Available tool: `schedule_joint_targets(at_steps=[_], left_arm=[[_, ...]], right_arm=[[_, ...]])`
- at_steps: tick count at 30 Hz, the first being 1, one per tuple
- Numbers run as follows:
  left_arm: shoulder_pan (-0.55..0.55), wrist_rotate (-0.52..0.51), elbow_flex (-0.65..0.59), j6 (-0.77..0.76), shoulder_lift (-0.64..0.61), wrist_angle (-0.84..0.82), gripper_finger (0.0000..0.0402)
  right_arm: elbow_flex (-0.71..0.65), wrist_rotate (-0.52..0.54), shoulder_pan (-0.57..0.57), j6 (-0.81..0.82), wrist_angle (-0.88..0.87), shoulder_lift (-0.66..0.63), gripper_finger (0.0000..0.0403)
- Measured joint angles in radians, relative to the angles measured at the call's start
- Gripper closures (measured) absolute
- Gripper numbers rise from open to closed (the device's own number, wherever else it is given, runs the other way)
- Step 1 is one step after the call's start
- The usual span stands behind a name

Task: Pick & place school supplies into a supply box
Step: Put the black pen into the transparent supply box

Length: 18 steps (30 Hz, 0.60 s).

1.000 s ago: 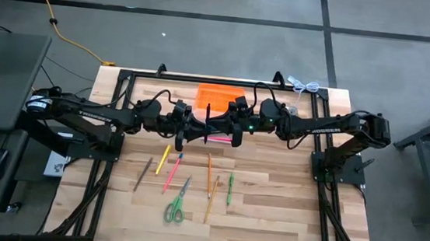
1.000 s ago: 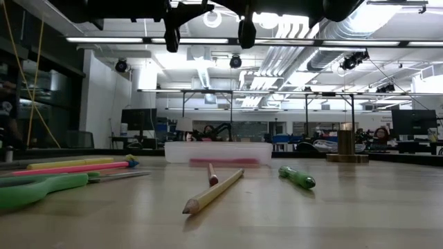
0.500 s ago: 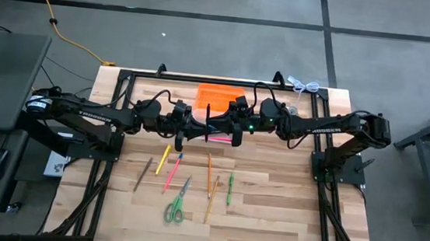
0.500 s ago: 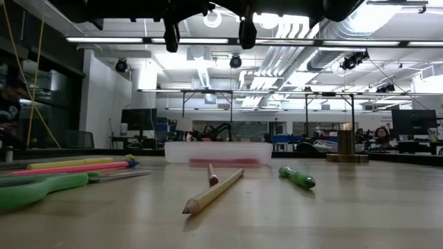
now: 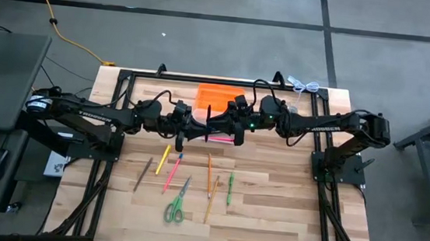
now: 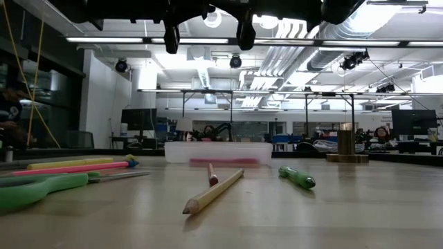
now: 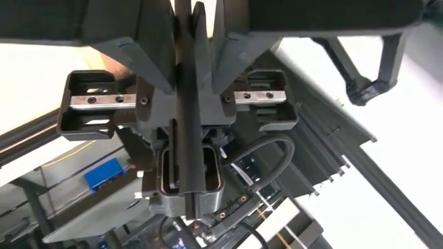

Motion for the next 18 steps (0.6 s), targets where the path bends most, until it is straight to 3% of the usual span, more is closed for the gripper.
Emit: schedule_joint_targets(at_steps=[18], left_arm=[[0.000, -0.031, 0.000, 0.039, -0.108, -0.156, 0.0365]], right_arm=[[0.000, -0.254, -0.130, 0.004, -0.087, 0.000, 0.0304]])
